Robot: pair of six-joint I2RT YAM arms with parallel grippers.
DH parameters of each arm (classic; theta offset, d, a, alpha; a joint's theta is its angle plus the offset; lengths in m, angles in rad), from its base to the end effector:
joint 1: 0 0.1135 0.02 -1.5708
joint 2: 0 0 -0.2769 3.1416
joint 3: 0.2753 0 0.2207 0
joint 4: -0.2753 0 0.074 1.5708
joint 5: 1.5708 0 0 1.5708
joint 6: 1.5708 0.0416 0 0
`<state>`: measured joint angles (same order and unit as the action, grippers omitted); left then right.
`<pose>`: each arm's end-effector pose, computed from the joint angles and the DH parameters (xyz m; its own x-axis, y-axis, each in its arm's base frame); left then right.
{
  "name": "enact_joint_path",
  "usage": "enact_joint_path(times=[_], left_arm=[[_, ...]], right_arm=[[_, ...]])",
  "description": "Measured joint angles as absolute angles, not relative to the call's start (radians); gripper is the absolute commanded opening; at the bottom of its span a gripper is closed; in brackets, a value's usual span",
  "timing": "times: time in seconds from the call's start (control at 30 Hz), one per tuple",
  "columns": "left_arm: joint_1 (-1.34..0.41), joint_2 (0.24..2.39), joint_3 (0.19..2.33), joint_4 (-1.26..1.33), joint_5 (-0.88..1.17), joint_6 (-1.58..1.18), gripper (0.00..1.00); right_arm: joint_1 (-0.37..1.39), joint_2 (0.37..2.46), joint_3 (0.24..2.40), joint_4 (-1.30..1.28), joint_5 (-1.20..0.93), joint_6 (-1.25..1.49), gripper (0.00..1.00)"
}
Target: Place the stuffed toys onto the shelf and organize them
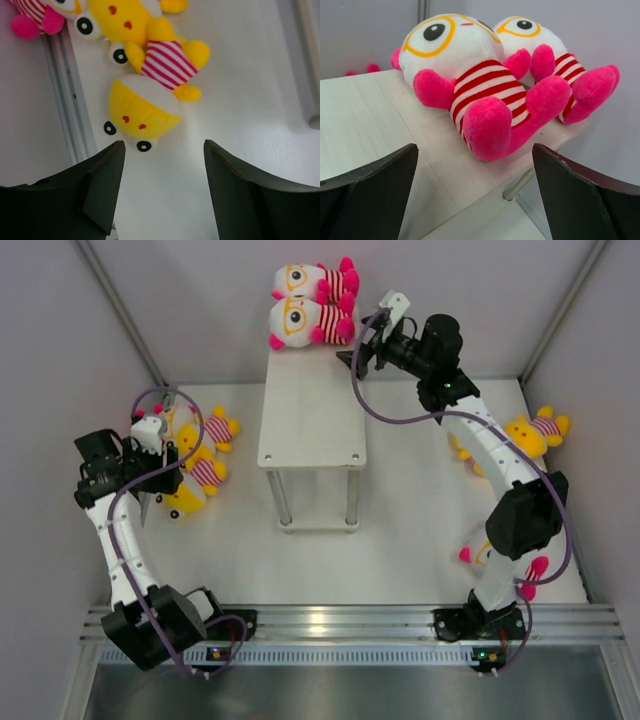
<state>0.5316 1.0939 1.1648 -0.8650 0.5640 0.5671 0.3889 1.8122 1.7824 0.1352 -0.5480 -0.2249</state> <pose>0.1639 0.0706 0.3565 -0.5752 0.1884 -0.7960 0.2414 0.9689 0.0549 0.3704 0.1752 0.4475 0.2740 -0.0934 -0.9572 -0.7611 0.5873 -0.2752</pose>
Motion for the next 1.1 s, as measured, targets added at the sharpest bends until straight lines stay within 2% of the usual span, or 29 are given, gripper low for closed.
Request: enact_joint_path(times=[0.1,0.27,0.37,0.5,0.67,0.87,1.1], left_arm=[[0.472,1.173,1.144,-0.762,0.430,0.542,0.68],[0.262,1.256,1.103,-0.559,0.137,0.516,0.54],[0.154,1.371,1.129,-0.432,0.001,0.485,0.60],[0.152,1.608,1.273,-0.334,-0.142,0.390,0.62],[0.173,1.770,1.346,-0.178,-0.234,0.286,0.61],[0.153,1.795,1.383,-0.087,-0.300,0.251,0.59],[0.078,1.822,1.372,0.036,-0.366,0.332,0.63]], right_arm=[[0.389,1.762,1.780,0.103,-0.549,-0.243,0.99],[0.389,1.647,1.718,0.101,-0.548,-0.258,0.99],[0.389,1.579,1.660,0.110,-0.553,-0.261,0.99],[0.389,1.488,1.557,0.126,-0.564,-0.261,0.99],[0.389,1.395,1.462,0.129,-0.570,-0.266,0.99],[0.400,1.305,1.413,0.101,-0.566,-0.299,0.99],[0.411,1.250,1.372,0.093,-0.557,-0.315,0.99]])
